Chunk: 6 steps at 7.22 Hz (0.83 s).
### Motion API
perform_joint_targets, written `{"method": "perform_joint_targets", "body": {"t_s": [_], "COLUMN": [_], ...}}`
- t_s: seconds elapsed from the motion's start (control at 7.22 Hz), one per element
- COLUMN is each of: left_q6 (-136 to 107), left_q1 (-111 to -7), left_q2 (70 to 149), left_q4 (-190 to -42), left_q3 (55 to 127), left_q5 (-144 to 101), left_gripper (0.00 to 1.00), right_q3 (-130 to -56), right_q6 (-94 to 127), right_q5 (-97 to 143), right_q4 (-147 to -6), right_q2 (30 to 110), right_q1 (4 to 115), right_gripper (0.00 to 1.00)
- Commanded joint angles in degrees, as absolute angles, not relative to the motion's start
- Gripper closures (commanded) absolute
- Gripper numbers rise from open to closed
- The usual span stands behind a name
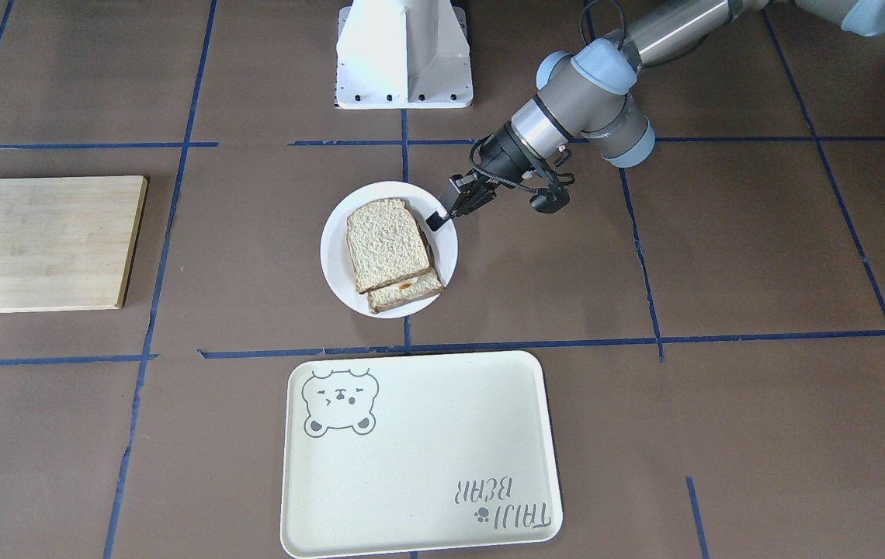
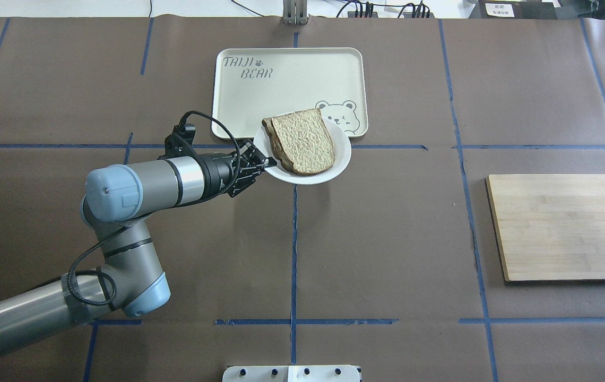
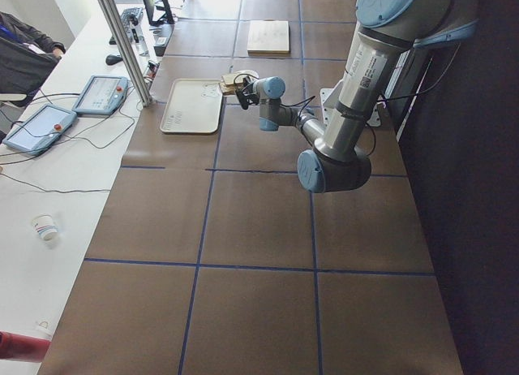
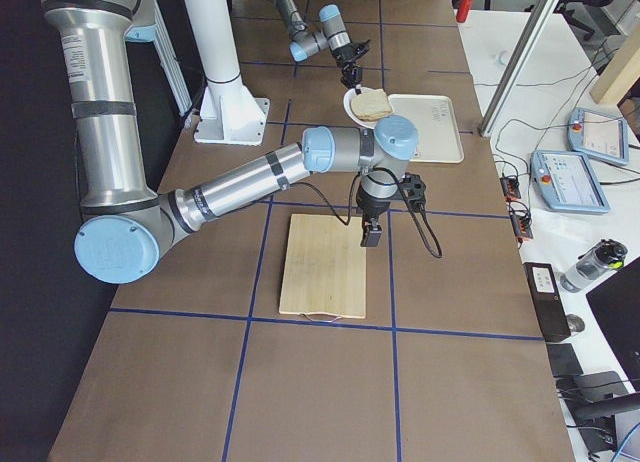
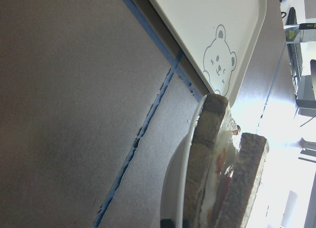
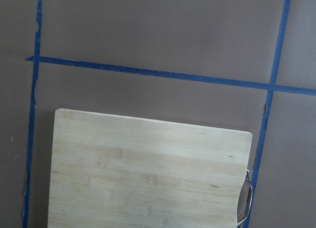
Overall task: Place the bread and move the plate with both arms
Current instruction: 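Lift the plate with the left gripper and carry it onto the tray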
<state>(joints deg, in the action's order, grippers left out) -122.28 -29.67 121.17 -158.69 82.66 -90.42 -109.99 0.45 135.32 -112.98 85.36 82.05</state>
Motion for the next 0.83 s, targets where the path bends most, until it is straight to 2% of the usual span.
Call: {"method": "perform_joint_targets", "body": {"t_s": [0.0,0.28,0.42,0.69], "left_q6": [-125.9,-129.3,-130.3,-130.7], "left_q1": [-31.3,-33.5,-33.5,-33.4], "left_q2": [128.6,133.5,137.5,139.1], "left_q4": [-158.4,-158.2,-158.2,-158.2], "left_q3": [71.1,63.0,55.8,52.2], "left_q5": [-80.5,-76.3,-73.8,-73.8], "left_gripper": [0.98,0.98,0.96,0.95], "right_q3": [-109.8,-109.8,-109.7,-109.2], "right_q6": [0.8,1.1,1.2,1.2], "right_q5": [135.3,135.4,135.4,135.4], "right_q4": [-104.0,-103.4,-103.4,-103.4], "right_q2": [89.9,90.5,90.4,90.4], "right_q1": [82.6,82.7,82.6,82.6], "right_gripper": [0.0,0.0,0.0,0.0]}}
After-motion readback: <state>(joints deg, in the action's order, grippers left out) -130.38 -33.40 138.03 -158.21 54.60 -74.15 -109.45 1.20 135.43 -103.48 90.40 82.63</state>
